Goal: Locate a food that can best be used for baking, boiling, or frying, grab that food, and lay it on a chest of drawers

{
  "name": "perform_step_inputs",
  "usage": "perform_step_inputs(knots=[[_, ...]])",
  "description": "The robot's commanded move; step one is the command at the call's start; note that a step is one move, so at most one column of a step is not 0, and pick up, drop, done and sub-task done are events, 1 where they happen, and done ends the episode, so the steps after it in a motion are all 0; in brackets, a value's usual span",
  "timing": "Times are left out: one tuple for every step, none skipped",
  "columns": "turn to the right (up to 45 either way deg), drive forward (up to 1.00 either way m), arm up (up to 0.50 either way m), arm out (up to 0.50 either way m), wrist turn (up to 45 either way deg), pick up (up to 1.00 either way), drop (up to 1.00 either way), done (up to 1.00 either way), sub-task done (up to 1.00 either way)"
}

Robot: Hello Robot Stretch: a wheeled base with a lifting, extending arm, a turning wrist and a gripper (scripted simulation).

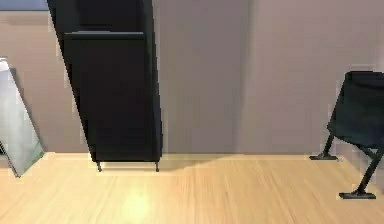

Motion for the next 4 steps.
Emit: perform_step_inputs(knots=[[-45.0, 0.00, 0.00, 0.00, 0.0, 0.00, 0.00, 0.00, 0.00], [-3.0, 0.00, 0.00, 0.00, 0.0, 0.00, 0.00, 0.00, 0.00], [0.0, 1.00, 0.00, 0.00, 0.0, 0.00, 0.00, 0.00, 0.00], [-9.0, 0.00, 0.00, 0.00, 0.0, 0.00, 0.00, 0.00, 0.00]])
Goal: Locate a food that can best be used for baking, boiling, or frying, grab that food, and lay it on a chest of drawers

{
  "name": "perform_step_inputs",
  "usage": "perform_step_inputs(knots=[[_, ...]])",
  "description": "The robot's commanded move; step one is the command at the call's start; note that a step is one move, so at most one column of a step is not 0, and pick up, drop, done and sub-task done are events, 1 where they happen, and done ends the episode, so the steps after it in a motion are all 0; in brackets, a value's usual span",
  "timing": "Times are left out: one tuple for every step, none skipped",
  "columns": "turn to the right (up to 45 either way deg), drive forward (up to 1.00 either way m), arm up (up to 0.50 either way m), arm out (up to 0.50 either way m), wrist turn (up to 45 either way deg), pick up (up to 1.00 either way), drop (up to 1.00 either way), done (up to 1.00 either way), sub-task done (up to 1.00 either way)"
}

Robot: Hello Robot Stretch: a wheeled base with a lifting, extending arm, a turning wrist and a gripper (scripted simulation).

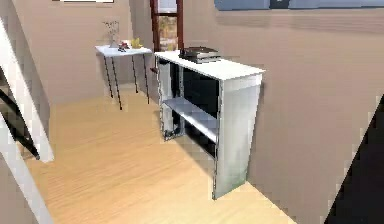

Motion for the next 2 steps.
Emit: perform_step_inputs(knots=[[0.0, 0.35, 0.00, 0.00, 0.0, 0.00, 0.00, 0.00, 0.00], [-27.0, 0.00, 0.00, 0.00, 0.0, 0.00, 0.00, 0.00, 0.00]])
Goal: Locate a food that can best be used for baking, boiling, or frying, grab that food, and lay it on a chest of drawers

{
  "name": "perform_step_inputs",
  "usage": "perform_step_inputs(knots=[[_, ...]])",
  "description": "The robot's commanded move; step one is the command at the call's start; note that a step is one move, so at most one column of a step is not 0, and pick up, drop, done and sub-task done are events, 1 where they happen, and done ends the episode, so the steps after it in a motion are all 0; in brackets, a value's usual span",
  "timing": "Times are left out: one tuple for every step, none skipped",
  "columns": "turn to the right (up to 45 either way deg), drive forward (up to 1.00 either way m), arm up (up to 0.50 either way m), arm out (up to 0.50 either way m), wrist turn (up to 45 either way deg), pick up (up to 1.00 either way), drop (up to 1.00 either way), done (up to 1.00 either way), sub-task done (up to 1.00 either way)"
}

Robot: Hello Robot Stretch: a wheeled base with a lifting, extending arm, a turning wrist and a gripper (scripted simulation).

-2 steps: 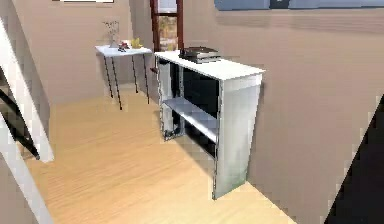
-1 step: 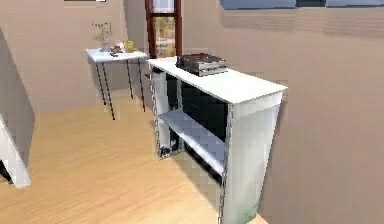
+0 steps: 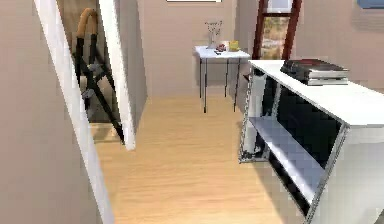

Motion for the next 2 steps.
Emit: perform_step_inputs(knots=[[0.0, 1.00, 0.00, 0.00, 0.0, 0.00, 0.00, 0.00, 0.00], [-6.0, 0.00, 0.00, 0.00, 0.0, 0.00, 0.00, 0.00, 0.00]])
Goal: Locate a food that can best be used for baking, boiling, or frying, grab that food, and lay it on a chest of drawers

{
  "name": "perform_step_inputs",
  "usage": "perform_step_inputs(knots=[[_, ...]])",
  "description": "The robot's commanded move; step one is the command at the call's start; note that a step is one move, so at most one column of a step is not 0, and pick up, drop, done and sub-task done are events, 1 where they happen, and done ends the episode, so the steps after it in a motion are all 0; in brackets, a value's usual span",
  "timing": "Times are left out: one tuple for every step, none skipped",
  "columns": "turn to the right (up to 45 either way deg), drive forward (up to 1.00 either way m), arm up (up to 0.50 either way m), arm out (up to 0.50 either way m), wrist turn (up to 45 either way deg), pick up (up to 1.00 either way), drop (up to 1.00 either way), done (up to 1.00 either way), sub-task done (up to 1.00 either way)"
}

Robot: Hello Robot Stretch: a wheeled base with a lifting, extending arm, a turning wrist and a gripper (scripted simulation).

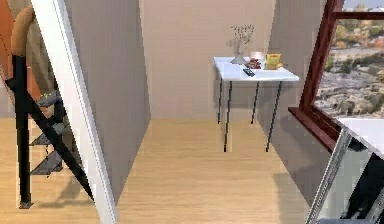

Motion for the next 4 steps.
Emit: perform_step_inputs(knots=[[-3.0, 0.00, 0.00, 0.00, 0.0, 0.00, 0.00, 0.00, 0.00], [0.0, 0.30, 0.00, 0.00, 0.0, 0.00, 0.00, 0.00, 0.00], [-45.0, 0.00, 0.00, 0.00, 0.0, 0.00, 0.00, 0.00, 0.00], [-21.0, 0.00, 0.00, 0.00, 0.0, 0.00, 0.00, 0.00, 0.00]])
